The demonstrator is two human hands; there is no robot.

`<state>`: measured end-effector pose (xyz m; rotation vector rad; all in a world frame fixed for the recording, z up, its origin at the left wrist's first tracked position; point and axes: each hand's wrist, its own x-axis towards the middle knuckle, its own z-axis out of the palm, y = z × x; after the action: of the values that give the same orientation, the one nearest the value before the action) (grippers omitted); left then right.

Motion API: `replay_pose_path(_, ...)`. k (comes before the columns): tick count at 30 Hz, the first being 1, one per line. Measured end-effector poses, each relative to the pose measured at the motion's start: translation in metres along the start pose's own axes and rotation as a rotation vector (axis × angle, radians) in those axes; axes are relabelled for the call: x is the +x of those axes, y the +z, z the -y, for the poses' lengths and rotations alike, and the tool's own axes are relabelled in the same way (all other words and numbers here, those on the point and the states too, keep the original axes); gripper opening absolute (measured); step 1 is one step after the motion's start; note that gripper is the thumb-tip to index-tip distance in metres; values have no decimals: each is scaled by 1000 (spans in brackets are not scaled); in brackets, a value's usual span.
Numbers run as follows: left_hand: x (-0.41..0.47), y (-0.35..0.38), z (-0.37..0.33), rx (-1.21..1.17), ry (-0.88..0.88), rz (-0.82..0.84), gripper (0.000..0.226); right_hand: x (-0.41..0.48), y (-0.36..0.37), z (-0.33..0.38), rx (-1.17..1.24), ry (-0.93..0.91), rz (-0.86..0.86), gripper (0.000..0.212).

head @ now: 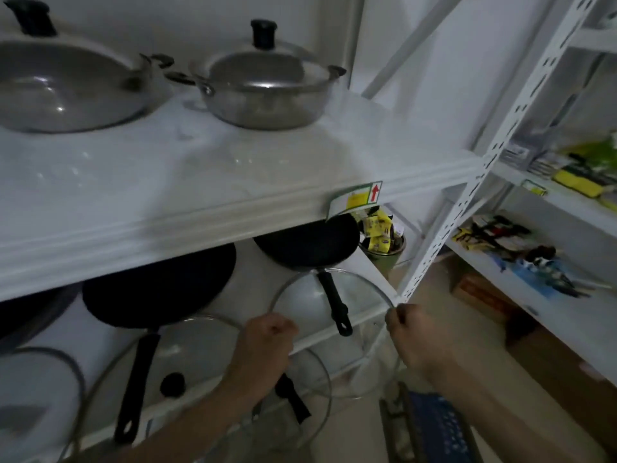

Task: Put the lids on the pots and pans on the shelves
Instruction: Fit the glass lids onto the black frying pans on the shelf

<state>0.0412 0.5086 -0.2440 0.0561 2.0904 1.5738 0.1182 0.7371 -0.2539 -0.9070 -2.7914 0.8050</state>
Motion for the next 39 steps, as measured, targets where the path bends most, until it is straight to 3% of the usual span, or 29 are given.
replay_pose_path(3, 38, 52, 20, 98, 24, -15, 36, 29, 67, -42, 11, 76, 203, 8)
replay_pose_path(6, 71, 95, 22, 243, 33, -9, 51, 70, 111, -40, 63, -36, 309, 58)
replay_pose_path(7, 78, 110, 18, 245, -12, -7, 50, 85, 124, -41, 36, -118, 296, 59)
replay_pose_path(11, 111, 146, 18, 47, -253, -75, 65, 118, 146, -36, -86, -294, 307, 31)
replay_pose_path(14, 128, 148, 33, -36, -291, -131, 52, 123, 138, -36, -75, -363, 311, 17)
replay_pose_path(18, 137, 114, 55, -114, -295, -160, 39, 119, 137, -40, -24, -400, 285, 20)
replay_pose_path(22, 139, 52, 64, -37, -240, -228, 45, 103, 131, -52, -8, -387, 286, 27)
replay_pose_path(28, 141, -1, 58, -34, -208, -151, 34, 55, 88, -74, 54, -410, 273, 28)
replay_pose_path(34, 135, 7, 78, 23, -162, -90, 42, 49, 12, -28, 81, -374, 146, 33)
replay_pose_path(39, 109, 61, 81, -283, -253, -47, 38, 118, 9, 36, 24, -382, 2, 33)
